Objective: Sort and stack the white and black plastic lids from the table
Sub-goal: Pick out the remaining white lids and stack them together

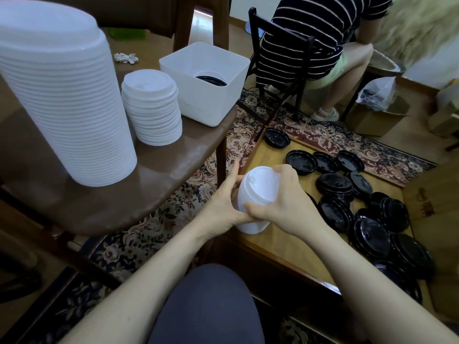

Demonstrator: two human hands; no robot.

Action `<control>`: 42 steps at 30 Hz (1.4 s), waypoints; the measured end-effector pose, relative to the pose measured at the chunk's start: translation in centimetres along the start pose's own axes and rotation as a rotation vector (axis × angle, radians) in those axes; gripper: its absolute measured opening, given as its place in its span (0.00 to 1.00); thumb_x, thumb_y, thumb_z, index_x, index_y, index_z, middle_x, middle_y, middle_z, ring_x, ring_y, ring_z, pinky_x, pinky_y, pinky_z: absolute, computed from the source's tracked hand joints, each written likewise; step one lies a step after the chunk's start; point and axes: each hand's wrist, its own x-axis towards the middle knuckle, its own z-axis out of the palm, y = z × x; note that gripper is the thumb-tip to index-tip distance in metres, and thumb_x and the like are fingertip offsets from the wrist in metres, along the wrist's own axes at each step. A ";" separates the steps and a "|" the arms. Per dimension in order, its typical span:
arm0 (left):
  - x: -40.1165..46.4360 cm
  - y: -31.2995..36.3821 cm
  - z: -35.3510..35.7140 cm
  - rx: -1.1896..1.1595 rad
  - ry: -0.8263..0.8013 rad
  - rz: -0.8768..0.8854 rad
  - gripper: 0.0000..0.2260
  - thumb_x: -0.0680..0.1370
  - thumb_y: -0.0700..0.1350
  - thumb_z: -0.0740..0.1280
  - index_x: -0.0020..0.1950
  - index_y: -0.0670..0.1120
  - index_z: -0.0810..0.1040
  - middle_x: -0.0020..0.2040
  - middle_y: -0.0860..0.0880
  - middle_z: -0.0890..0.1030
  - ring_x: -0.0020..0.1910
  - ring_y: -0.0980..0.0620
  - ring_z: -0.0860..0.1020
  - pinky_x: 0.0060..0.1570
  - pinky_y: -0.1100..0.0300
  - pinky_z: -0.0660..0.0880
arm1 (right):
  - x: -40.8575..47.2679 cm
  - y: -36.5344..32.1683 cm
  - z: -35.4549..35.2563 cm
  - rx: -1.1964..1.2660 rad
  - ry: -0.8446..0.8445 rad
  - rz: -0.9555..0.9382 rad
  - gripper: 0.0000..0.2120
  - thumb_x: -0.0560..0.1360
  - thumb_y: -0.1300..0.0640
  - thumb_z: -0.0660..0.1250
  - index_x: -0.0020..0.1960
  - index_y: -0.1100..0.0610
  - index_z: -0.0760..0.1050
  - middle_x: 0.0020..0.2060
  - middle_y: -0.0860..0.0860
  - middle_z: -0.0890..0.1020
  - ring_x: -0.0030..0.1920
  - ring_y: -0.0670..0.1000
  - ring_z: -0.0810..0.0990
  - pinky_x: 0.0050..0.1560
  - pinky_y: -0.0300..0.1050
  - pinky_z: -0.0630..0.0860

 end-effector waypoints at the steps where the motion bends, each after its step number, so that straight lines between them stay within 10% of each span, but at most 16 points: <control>1: 0.0 0.1 0.0 0.004 -0.001 -0.008 0.58 0.65 0.45 0.82 0.82 0.54 0.43 0.67 0.65 0.72 0.63 0.70 0.74 0.59 0.73 0.70 | 0.0 0.0 0.0 0.001 -0.004 0.013 0.38 0.66 0.48 0.78 0.66 0.55 0.60 0.57 0.48 0.65 0.56 0.50 0.70 0.45 0.45 0.67; 12: -0.8 1.1 -0.4 0.051 -0.065 -0.004 0.51 0.63 0.56 0.79 0.78 0.67 0.52 0.77 0.64 0.60 0.75 0.64 0.61 0.76 0.55 0.62 | -1.5 1.8 -0.2 0.454 -0.060 0.116 0.50 0.66 0.43 0.77 0.78 0.51 0.51 0.69 0.45 0.64 0.66 0.45 0.68 0.59 0.38 0.68; 22: 0.5 4.4 -0.1 -0.152 0.004 -0.204 0.21 0.83 0.53 0.61 0.76 0.54 0.69 0.70 0.59 0.70 0.68 0.59 0.67 0.68 0.54 0.63 | -3.7 2.0 0.8 1.182 -0.230 0.711 0.22 0.76 0.35 0.61 0.65 0.44 0.70 0.61 0.55 0.76 0.60 0.59 0.79 0.55 0.58 0.80; 29: 1.8 5.5 0.5 -0.155 0.125 -0.259 0.20 0.82 0.48 0.63 0.75 0.56 0.69 0.73 0.55 0.71 0.68 0.54 0.70 0.62 0.58 0.66 | -3.0 1.3 0.5 1.213 -0.231 0.695 0.09 0.79 0.40 0.60 0.53 0.44 0.72 0.52 0.52 0.78 0.52 0.55 0.80 0.46 0.53 0.81; 35: 1.4 7.1 0.3 -0.090 0.171 -0.195 0.20 0.83 0.43 0.63 0.76 0.47 0.70 0.69 0.54 0.74 0.67 0.55 0.72 0.66 0.61 0.68 | -3.5 2.7 -0.9 1.105 -0.203 0.646 0.18 0.78 0.40 0.63 0.65 0.44 0.68 0.62 0.52 0.74 0.59 0.55 0.78 0.58 0.57 0.78; 42: 0.6 11.9 1.1 0.569 0.079 0.119 0.26 0.80 0.53 0.67 0.77 0.55 0.65 0.70 0.58 0.66 0.69 0.61 0.65 0.69 0.59 0.63 | -6.5 6.6 -5.3 0.719 -0.109 0.401 0.17 0.79 0.47 0.66 0.67 0.42 0.71 0.56 0.43 0.79 0.59 0.44 0.78 0.60 0.50 0.79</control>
